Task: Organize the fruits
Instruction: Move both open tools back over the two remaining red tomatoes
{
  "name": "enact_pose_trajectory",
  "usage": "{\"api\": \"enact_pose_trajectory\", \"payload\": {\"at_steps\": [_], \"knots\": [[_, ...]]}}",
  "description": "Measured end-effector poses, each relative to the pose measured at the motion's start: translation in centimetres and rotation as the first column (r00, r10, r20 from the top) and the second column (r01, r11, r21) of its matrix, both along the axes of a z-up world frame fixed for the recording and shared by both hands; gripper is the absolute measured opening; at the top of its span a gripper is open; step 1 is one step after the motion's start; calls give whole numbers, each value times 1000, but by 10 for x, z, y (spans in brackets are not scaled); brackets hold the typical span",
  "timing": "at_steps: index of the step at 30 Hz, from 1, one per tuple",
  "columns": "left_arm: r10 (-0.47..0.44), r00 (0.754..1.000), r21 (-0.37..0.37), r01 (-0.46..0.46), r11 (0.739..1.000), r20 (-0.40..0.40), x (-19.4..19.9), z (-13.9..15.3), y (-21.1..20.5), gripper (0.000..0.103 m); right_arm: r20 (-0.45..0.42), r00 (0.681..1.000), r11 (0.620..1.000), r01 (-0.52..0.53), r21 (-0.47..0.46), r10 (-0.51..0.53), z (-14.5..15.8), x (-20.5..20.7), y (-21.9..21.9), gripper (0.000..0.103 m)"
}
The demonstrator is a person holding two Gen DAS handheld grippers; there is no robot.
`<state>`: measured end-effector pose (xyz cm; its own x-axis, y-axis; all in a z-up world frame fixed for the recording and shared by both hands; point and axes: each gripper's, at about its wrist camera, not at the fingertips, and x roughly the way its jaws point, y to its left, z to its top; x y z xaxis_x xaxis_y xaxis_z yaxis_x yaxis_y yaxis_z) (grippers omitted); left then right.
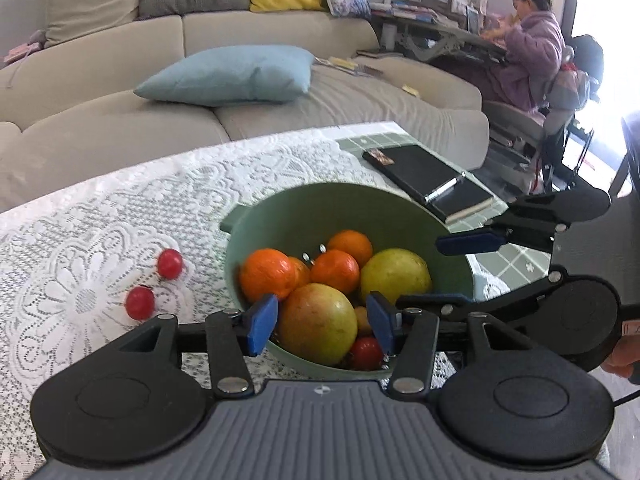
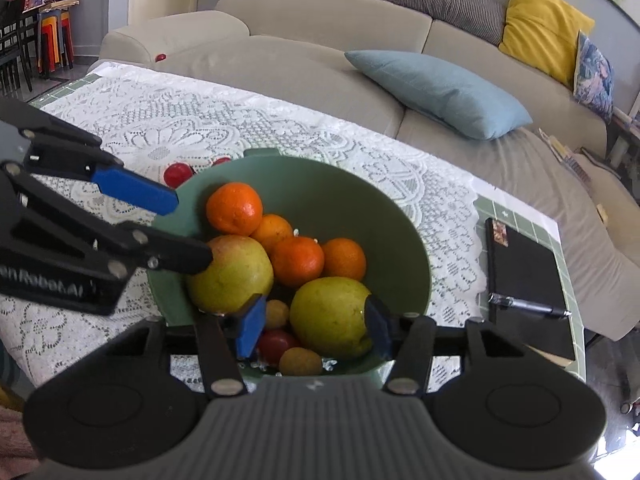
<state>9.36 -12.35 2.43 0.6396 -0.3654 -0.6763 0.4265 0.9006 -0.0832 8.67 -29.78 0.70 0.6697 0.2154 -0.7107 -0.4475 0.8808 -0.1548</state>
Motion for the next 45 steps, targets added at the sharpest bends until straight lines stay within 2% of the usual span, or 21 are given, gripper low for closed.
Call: {"api": "enact_pose_trajectory", "payload": {"at_steps": [4,9,17,20,27,33,37,45], "knots": [[10,1000,-16,-10,1000,16,-2,6,8,69,40,999,1000,17,-1,-16,4,-2,4,77],[56,997,-8,-56,998,58,-5,11,22,70,82,996,998,28,50,-32,9,-7,12,78],[164,978,27,-168,985,130,-8,15,55,70,114,992,973,29,227,-56,9,-13,41,79],[201,970,31,-207,978,136,-7,13,70,70,142,989,970,4,245,-40,9,-14,60,79],[280,951,28,-286,958,129,1,5,109,70,174,983,973,-96,208,59,1,-13,107,69],[303,947,32,-307,951,106,13,-9,131,70,169,980,975,-134,177,104,-10,3,139,56],[318,943,30,-323,946,100,20,-19,143,69,154,981,977,-144,155,120,-20,12,155,46],[347,936,1,-347,938,53,30,-42,159,60,110,989,984,-113,135,99,-35,30,164,39]]}}
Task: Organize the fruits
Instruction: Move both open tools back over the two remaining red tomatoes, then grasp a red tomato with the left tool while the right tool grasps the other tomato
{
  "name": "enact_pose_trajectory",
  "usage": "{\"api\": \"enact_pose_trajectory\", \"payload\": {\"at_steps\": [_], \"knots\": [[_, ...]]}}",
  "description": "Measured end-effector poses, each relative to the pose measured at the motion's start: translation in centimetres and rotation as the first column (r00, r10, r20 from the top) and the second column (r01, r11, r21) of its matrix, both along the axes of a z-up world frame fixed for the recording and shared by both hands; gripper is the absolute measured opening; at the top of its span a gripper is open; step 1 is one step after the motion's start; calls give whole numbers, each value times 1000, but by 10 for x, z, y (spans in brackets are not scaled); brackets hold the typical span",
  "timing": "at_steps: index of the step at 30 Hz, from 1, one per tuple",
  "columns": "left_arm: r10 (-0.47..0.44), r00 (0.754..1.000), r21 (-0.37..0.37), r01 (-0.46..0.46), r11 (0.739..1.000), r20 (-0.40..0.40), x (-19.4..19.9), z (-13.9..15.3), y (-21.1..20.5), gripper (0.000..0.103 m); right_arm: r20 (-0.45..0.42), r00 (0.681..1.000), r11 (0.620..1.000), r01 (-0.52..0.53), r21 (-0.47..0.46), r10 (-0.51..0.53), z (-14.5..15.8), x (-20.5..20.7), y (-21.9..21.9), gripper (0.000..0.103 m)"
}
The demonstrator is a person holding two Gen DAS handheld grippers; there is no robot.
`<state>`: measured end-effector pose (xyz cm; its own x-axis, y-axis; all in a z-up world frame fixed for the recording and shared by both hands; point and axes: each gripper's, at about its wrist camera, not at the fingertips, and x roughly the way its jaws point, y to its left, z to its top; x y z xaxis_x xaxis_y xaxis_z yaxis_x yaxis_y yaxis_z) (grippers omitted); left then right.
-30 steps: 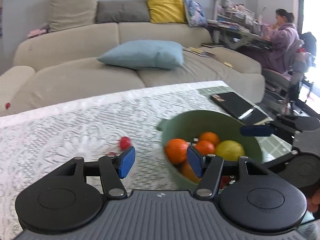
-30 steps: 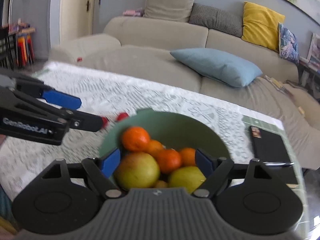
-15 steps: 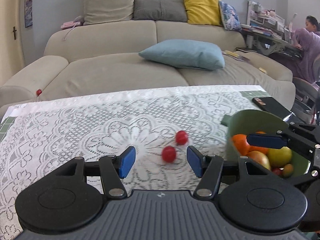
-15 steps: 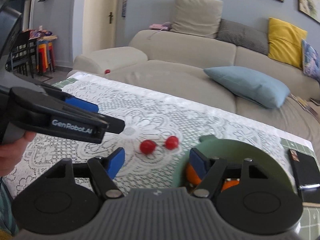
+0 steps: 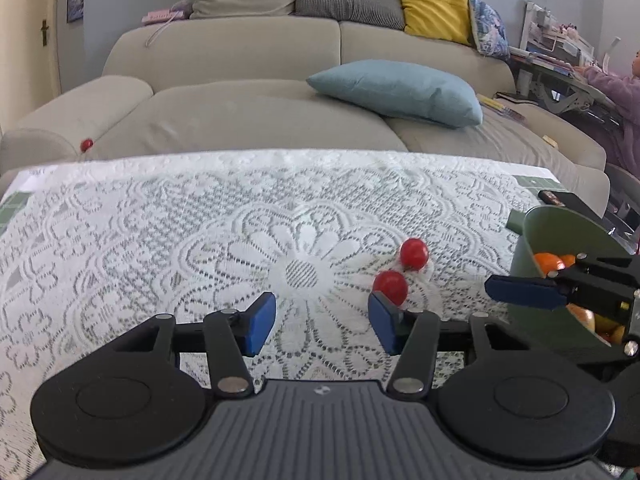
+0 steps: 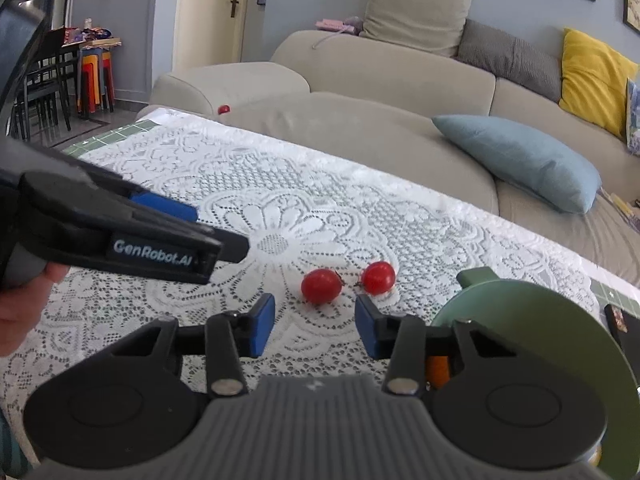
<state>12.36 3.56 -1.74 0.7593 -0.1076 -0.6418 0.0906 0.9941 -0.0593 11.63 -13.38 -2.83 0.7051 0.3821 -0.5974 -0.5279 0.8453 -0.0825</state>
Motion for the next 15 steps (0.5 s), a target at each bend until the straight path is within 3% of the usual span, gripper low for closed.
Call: {"api": "enact_pose_trajectory", "payload": {"at_steps": [7,15], "knots": [[-47,999,-16,47,999,-11,9,-8,-4,51,-31,999,999,33,-6,-33,-1,22,3,30],[-159,987,-14,158,987,-13,23,-16,-26,47,-36,997,998,64,7,-64,16,46,-11,29]]}}
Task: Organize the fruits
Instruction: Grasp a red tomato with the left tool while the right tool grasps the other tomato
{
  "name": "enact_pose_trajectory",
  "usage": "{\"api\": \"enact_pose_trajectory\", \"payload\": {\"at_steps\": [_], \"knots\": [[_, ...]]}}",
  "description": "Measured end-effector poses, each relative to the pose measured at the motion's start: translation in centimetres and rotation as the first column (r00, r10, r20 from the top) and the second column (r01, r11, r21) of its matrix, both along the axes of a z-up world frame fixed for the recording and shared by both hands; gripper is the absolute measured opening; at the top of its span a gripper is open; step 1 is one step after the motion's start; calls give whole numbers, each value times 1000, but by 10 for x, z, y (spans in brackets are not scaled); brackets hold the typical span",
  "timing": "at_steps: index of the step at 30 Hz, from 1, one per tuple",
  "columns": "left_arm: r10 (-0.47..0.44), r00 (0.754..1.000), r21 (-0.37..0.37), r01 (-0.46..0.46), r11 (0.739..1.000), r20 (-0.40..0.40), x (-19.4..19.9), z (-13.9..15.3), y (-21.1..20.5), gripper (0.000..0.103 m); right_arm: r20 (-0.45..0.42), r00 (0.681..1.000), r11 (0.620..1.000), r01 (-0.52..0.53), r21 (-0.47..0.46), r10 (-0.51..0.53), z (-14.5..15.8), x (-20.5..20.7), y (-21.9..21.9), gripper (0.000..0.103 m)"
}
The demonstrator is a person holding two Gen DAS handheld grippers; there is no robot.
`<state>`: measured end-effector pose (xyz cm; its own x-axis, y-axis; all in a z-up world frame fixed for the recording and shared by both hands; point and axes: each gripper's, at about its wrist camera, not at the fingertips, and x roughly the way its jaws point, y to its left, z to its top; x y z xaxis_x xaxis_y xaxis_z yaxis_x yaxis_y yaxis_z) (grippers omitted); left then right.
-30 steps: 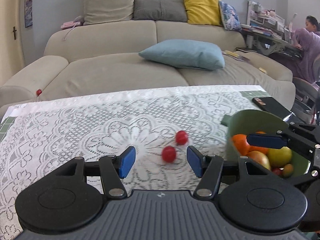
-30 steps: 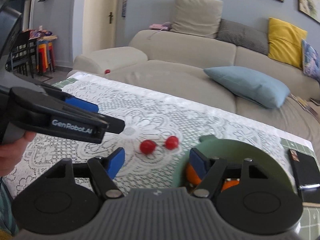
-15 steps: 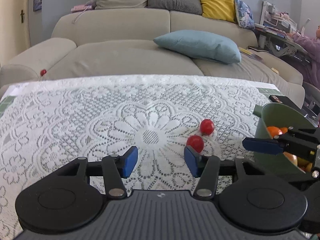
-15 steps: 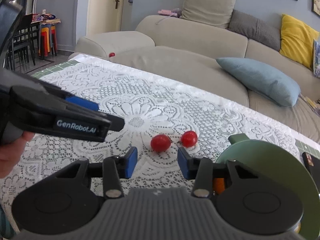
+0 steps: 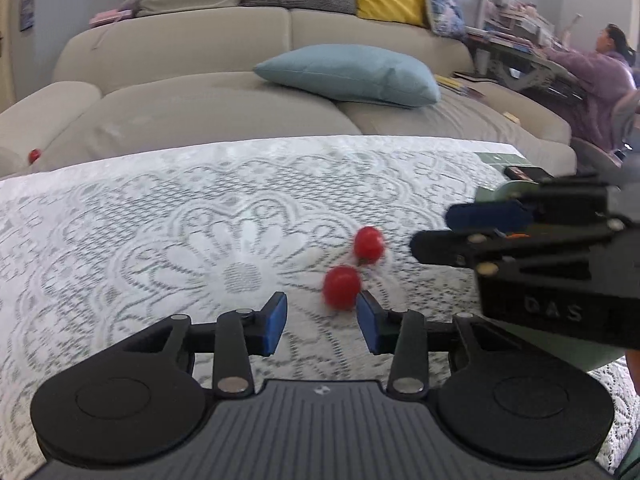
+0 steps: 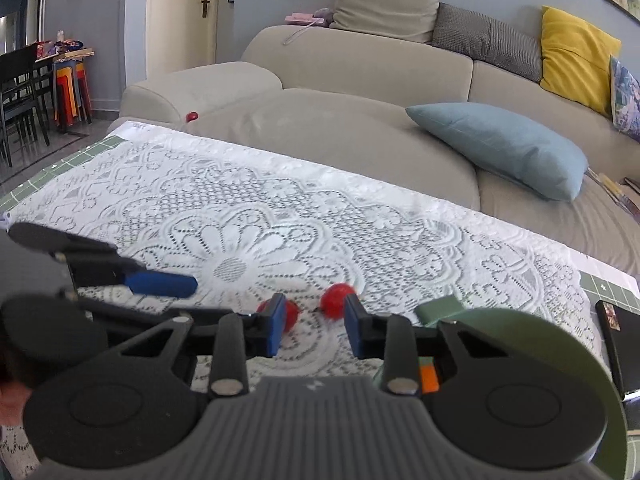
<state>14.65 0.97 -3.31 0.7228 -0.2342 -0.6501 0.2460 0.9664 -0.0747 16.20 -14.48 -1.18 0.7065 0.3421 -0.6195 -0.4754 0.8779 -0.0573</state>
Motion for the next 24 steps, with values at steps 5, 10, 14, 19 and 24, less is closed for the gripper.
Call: {"api": "enact_pose_trajectory", "payload": {"at_steps": [5,10,14,19,24], "knots": [[-15,999,1,15,1000,-32,17,-8,-13,43,-36,999,1000,-24,-12,23,-2,13,0,29],[-15,998,7,15,1000,-56,31,-17,-20,38,-61,997,999,-41,-16,40,-5,21,-3,29],[1,998,18,0,1000,-61,38,-22,-22,36,-76,995,998,-63,-20,61,-6,27,-4,29],[9,998,8,-9,1000,-63,43,-24,-22,35,-87,992,993,-98,-61,93,-6,36,0,29],[8,999,10,-7,1000,-48,45,-27,-23,35,-106,989,989,-117,-91,107,-10,45,3,29]]}}
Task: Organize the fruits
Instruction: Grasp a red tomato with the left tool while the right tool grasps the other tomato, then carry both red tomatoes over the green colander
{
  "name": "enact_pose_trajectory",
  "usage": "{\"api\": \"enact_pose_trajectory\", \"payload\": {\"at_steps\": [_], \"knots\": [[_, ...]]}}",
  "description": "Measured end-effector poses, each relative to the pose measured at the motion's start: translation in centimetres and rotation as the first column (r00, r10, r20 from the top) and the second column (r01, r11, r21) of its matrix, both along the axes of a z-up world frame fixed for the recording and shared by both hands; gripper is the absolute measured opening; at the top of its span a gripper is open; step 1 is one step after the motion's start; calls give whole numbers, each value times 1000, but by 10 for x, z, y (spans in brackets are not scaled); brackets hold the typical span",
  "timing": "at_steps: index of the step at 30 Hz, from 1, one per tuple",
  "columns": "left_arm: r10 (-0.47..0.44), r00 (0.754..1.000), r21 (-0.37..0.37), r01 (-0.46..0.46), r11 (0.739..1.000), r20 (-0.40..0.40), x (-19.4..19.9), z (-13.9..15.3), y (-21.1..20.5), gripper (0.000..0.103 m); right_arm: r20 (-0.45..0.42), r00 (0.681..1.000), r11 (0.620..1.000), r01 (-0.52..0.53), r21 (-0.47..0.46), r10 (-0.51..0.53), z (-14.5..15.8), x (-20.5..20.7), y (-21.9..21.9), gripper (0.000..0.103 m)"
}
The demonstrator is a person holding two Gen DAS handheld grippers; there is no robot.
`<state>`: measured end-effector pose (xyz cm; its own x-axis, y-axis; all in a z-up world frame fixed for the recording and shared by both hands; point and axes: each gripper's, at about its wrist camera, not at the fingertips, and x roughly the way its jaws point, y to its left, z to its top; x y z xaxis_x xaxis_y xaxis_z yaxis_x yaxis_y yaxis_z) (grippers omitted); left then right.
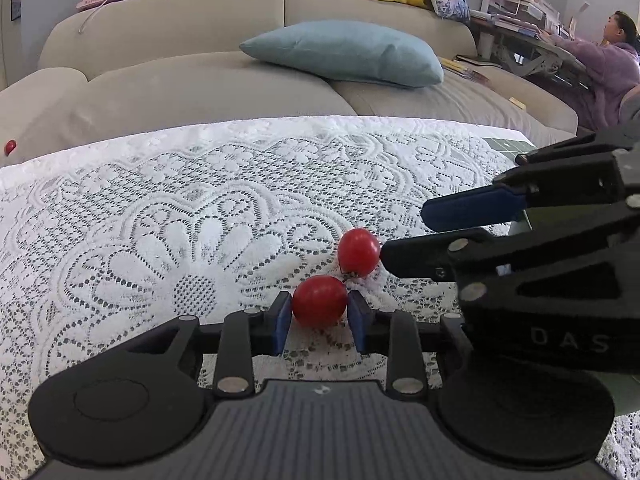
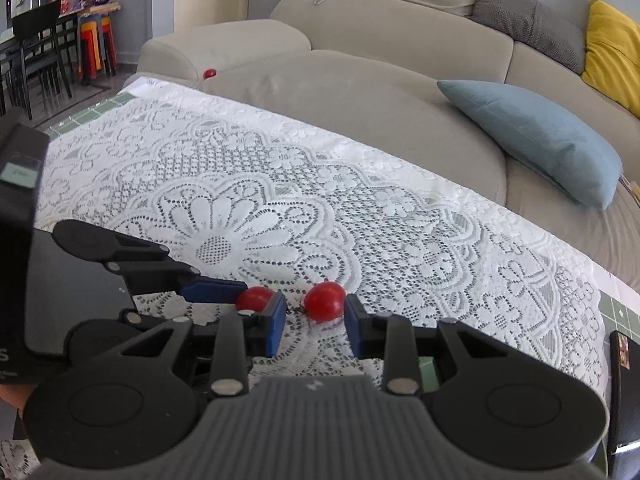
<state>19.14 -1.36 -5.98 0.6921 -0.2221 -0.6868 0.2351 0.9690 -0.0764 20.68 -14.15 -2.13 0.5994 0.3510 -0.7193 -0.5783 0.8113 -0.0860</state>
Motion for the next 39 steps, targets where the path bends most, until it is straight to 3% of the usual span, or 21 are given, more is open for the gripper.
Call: {"api": "enact_pose_trajectory", "payload": {"at_steps": [10,16,23,28,34,39], "knots": [[9,1000,15,-9,1000,12,2,-3,-3,32,-36,999,1000,18,-7,-18,-3,5,-5,29],[65,998,73,-67,995,26,-6,7,8,32,-62,998,1000,5,0,-5,-4,11,3,29],[166,986,84,-167,982,15,-13,14,37,32,-79,997,999,12,-45,-16,-10,22,21,29],[236,972,51,-236,971,-7,-15,19,59,32,-95,995,995,26,-94,-35,-15,30,38,29],[259,966,37,-258,965,-4,-19,22,69,32,-125,990,987,45,-152,-65,-19,45,48,29],[267,964,31,-267,963,-12,-21,21,75,33,-174,982,990,51,-131,-74,-14,54,49,29]]}}
